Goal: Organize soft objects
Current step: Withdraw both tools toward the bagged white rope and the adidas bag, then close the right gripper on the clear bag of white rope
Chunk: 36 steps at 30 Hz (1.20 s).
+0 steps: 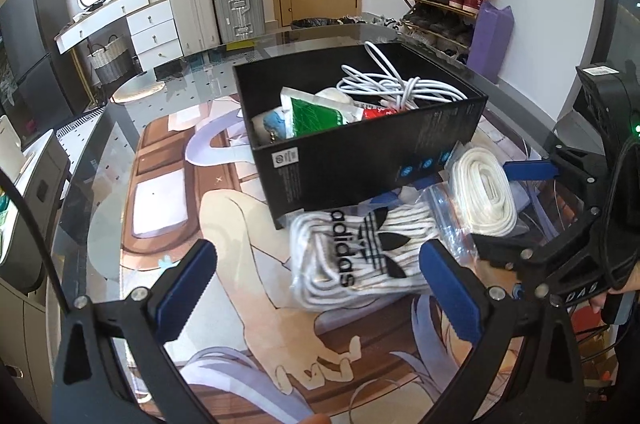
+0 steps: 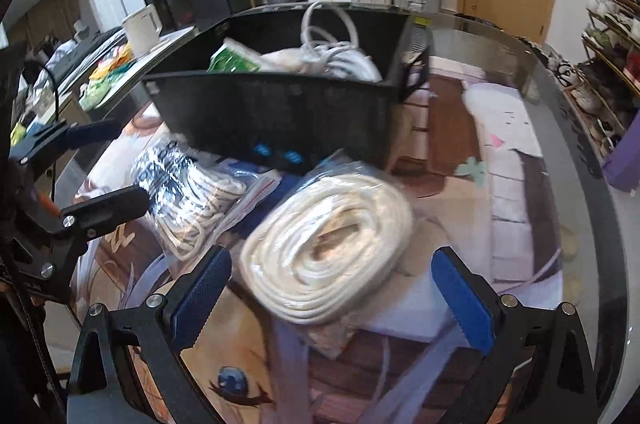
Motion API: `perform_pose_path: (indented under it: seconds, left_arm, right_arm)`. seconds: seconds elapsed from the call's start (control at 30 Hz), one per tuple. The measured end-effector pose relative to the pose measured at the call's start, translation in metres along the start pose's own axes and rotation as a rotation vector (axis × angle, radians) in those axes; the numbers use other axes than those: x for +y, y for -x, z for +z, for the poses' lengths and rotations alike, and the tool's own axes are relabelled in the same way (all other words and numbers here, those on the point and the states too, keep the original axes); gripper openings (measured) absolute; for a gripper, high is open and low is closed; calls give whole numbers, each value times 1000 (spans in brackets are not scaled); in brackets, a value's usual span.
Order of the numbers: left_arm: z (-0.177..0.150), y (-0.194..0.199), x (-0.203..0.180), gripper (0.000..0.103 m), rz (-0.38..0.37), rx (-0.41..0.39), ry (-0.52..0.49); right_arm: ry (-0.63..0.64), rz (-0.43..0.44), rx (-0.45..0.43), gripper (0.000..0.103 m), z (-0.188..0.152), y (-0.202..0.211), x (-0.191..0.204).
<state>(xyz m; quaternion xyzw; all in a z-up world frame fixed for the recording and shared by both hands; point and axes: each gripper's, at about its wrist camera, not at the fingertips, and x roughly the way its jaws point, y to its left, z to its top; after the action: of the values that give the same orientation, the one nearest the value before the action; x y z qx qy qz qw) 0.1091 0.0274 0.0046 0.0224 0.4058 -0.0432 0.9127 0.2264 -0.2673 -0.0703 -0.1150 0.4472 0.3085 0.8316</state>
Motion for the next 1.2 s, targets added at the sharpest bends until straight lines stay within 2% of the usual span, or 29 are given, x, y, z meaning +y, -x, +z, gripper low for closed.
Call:
perform_pose_path:
  seconds: [0.23,0.57,0.77,0.93,1.07,1.2]
  left_arm:
    - [-2,-4,-3,102,-6,18,-18]
    - [-2,-5,-1,102,-5,29,-16]
    - [0,-6,-1,102,-8,32,-17]
    - [-1,-8,-6,102,-13,39,-23]
    - [-1,-9,-6,102,-14,40,-22]
    - [-2,-9,-7,102,-14,40,-22]
  right_arm:
    - [2,-20,-1,102,1,-3,4]
    - [-88,-33,9,102,-2,5,-38]
    - [-114,-46,-9,102,1,5,-35]
    - [-114,-73,-11,102,12,-1,-30]
    - [-95,-121,24,102,10,-7,-29]
    - [-66,-114,47,102,3,-3,-38]
